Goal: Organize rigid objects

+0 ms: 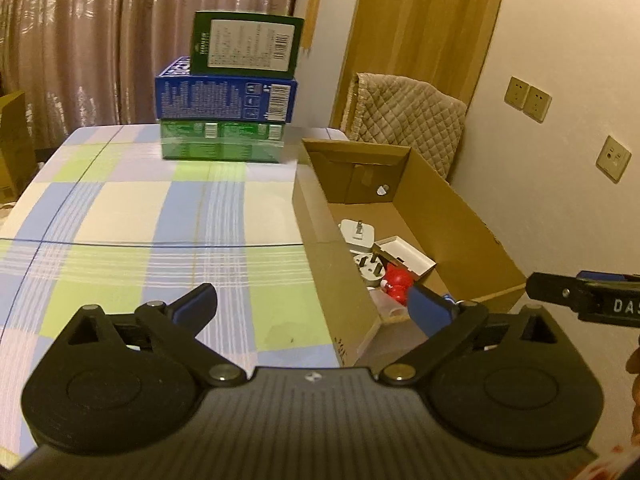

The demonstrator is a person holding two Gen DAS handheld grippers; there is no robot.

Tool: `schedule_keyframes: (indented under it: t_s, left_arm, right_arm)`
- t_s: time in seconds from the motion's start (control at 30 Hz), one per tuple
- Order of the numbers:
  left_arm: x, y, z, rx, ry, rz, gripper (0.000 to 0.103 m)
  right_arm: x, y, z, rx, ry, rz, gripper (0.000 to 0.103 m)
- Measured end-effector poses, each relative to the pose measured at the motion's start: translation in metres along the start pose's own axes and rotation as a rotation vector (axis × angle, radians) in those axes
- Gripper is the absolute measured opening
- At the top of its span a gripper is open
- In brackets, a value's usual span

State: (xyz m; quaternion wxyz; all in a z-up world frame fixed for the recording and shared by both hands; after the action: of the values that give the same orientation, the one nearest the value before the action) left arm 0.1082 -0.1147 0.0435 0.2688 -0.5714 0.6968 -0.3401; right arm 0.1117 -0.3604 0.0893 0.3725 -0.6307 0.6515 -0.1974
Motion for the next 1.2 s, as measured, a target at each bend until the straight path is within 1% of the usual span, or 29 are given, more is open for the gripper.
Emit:
schedule_keyframes:
  t_s: [0.2,0.27,0.4,0.43,0.6,0.73,0.87,1.0,1.2]
  left_arm:
    - [-0.003,0.013,-0.016,-0.043,-0.003,-0.009,0.102]
    - [-0.003,0.019,-0.022,-0.057,0.006,-0.004,0.102]
    - [0.001,0.031,-0.034,-0.064,-0.040,0.034,0.102]
    - [0.001,0.033,-0.036,-0.066,-0.041,0.037,0.102]
    - [0.001,0.046,-0.041,-0.114,-0.001,0.010,0.102]
    - [0.004,0.055,-0.046,-0.113,-0.019,0.024,0.102]
    - [0.006,0.060,-0.049,-0.122,-0.017,0.019,0.102]
    - [0.010,0.061,-0.050,-0.121,-0.033,0.046,0.102]
    - [0.011,0.063,-0.050,-0.114,-0.038,0.051,0.102]
  right_arm:
    - [-0.009,0.016,-0.011,-0.027,-0.019,-0.019,0.090]
    - [-0.010,0.022,-0.014,-0.039,-0.020,-0.023,0.090]
    - [-0.010,0.034,-0.019,-0.055,-0.023,-0.028,0.090]
    - [-0.010,0.038,-0.020,-0.059,-0.023,-0.029,0.090]
    - [-0.007,0.051,-0.025,-0.078,-0.018,-0.029,0.090]
    - [-0.007,0.058,-0.028,-0.092,-0.022,-0.029,0.090]
    - [-0.007,0.063,-0.028,-0.102,-0.021,-0.030,0.090]
    - [-0.006,0.066,-0.027,-0.109,-0.026,-0.022,0.090]
    - [-0.007,0.071,-0.028,-0.117,-0.025,-0.022,0.090]
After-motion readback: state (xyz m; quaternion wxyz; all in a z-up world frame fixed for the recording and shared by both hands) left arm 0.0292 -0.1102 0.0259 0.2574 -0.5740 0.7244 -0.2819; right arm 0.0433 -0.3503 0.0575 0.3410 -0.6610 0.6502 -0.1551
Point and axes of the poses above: each gripper's, at about its wrist camera, not at the fingertips, and z roughly the way its jaws point, x to its right, y to its underside, the point moved 2 cm from there along z, roughly the way its jaws point, and after that the axes turned 11 degrees about z, right-handed, at the moved point
